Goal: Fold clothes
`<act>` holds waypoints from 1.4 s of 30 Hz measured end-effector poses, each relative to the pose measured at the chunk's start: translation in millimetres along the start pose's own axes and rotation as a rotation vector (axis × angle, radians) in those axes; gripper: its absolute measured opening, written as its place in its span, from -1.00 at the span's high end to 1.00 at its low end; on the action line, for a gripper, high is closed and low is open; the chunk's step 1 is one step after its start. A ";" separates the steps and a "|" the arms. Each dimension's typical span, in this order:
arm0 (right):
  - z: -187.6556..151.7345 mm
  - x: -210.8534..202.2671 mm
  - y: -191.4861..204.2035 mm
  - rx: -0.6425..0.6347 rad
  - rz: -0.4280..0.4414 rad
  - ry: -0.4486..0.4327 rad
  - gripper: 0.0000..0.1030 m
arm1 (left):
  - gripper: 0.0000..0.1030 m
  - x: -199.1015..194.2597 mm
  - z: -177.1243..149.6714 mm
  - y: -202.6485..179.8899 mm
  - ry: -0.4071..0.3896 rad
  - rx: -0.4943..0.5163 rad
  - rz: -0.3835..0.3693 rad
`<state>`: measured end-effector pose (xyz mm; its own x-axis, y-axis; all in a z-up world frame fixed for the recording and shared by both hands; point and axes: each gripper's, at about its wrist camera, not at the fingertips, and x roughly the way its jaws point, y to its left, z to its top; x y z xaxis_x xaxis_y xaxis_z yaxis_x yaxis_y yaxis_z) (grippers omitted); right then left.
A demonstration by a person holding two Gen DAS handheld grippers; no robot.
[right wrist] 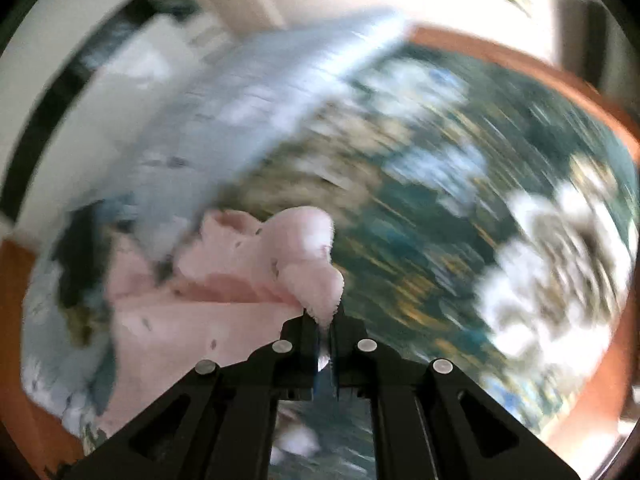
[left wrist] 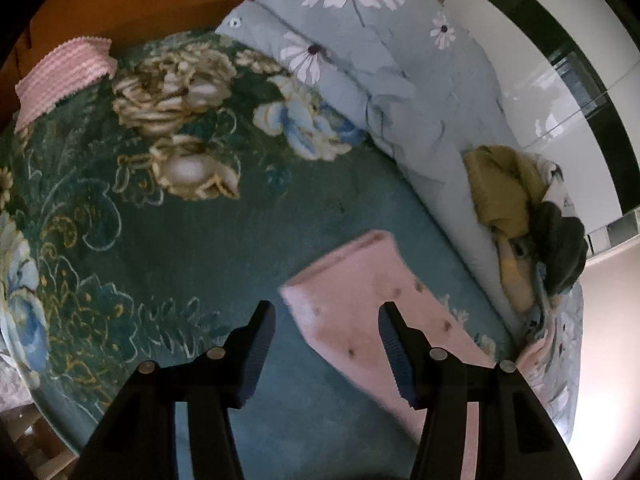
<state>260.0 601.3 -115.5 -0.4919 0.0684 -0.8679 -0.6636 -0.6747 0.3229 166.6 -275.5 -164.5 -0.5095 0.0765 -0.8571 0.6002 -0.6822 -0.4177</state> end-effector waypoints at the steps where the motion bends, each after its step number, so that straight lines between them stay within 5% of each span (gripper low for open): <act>1: -6.8 5.8 -17.6 0.034 -0.030 0.024 0.92 | -0.12 2.3 -1.6 0.8 0.006 -0.004 0.001; 6: -31.2 24.1 -65.4 0.183 -0.063 0.097 0.91 | -0.12 12.3 -8.1 -4.6 0.038 0.005 0.004; 12: -26.4 22.6 -39.8 0.084 -0.083 0.112 0.86 | -0.14 29.1 -15.1 -40.1 0.079 0.084 -0.020; 19: -1.0 -2.0 -10.6 -0.074 -0.107 0.046 0.18 | -0.19 65.8 -39.3 -120.9 0.158 0.239 -0.093; 22: 13.9 10.8 12.7 -0.093 -0.030 0.020 -0.18 | -0.19 86.5 -58.7 -172.7 0.201 0.336 -0.127; 30: 39.8 108.3 72.7 0.055 0.305 0.160 -0.34 | -0.35 147.3 -115.1 -324.5 0.279 0.660 -0.199; 32: 44.1 126.3 83.9 0.067 0.339 0.177 -0.38 | -0.38 163.1 -129.1 -362.3 0.297 0.743 -0.214; 35: 48.6 143.9 101.9 0.023 0.323 0.186 -0.96 | -0.40 195.6 -150.0 -400.3 0.334 0.835 -0.212; 37: 49.3 151.6 109.5 -0.023 0.329 0.192 -1.00 | -0.40 216.8 -159.8 -419.6 0.359 0.866 -0.210; 42: 52.1 162.1 109.1 -0.054 0.306 0.184 -1.00 | -0.40 251.3 -152.2 -433.9 0.425 0.753 -0.254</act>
<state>78.5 577.1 -201.3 -0.5502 -0.2730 -0.7892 -0.4682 -0.6817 0.5622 -127.9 150.4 -244.6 -0.2113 0.4502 -0.8676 -0.1388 -0.8924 -0.4293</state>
